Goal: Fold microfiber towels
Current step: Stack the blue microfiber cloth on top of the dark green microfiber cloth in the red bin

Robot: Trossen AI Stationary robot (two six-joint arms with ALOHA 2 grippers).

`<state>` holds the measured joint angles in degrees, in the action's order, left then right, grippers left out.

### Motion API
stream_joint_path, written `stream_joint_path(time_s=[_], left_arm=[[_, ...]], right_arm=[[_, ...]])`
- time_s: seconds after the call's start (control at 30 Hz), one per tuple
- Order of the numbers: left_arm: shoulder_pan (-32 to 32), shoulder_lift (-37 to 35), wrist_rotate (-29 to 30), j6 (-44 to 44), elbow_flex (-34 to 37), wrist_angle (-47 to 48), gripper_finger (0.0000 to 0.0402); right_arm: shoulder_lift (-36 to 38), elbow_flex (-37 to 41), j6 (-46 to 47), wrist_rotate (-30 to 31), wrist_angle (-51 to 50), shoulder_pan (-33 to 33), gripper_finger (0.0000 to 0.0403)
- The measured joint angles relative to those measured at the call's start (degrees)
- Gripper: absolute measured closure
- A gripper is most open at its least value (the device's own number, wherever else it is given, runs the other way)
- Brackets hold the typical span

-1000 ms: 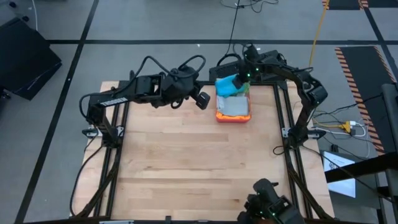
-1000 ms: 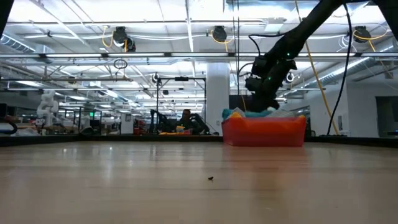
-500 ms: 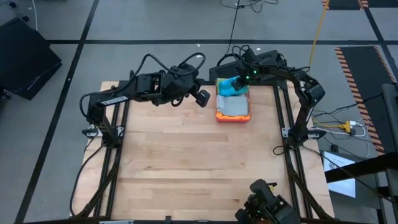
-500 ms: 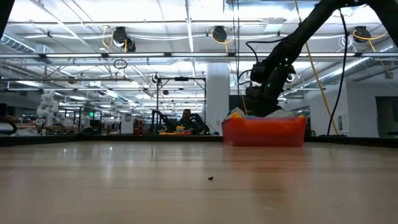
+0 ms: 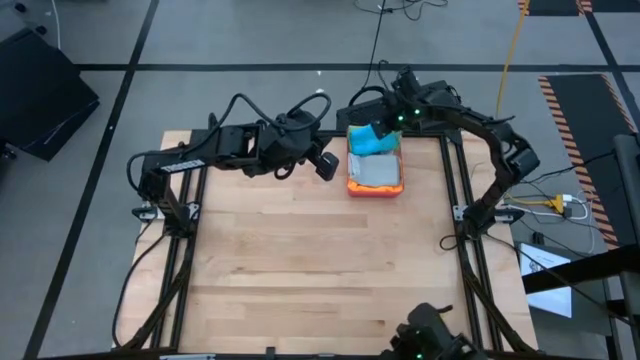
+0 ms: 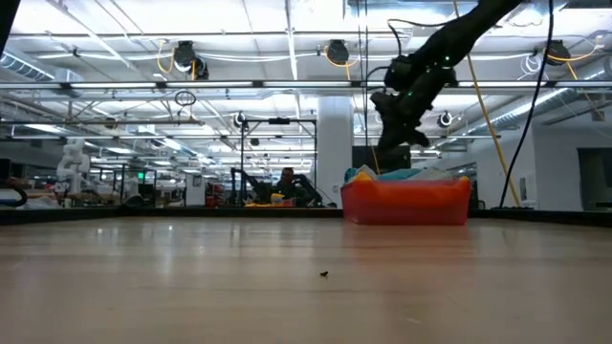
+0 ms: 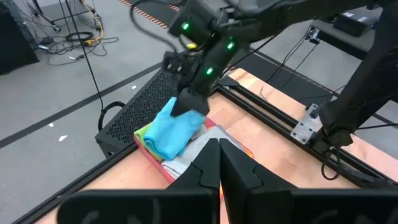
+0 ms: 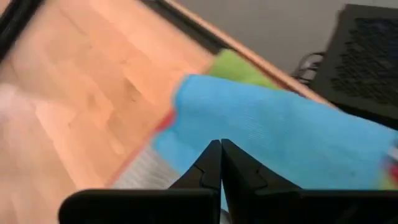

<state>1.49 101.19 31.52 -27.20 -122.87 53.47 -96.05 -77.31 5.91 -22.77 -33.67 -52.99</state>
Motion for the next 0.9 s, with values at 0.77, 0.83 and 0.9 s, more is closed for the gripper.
stream_joint_path(time_s=[0.77, 0.83, 0.9], left_arm=[[-1.98, 0.02, -0.03, -0.98, 0.00, -0.11, 0.0376], [-2.00, 0.02, -0.04, -0.15, 0.00, -0.12, 0.0376], [-1.98, 0.02, -0.05, 0.65, 0.00, -0.11, 0.0376]], right_arm=[[-13.37, 0.04, 10.07, -1.85, 12.60, 0.51, 0.0403], [-10.57, 0.04, 10.42, -3.55, 11.39, 0.13, 0.0403], [-7.35, 0.02, 10.30, -5.74, 8.93, -0.33, 0.0403]])
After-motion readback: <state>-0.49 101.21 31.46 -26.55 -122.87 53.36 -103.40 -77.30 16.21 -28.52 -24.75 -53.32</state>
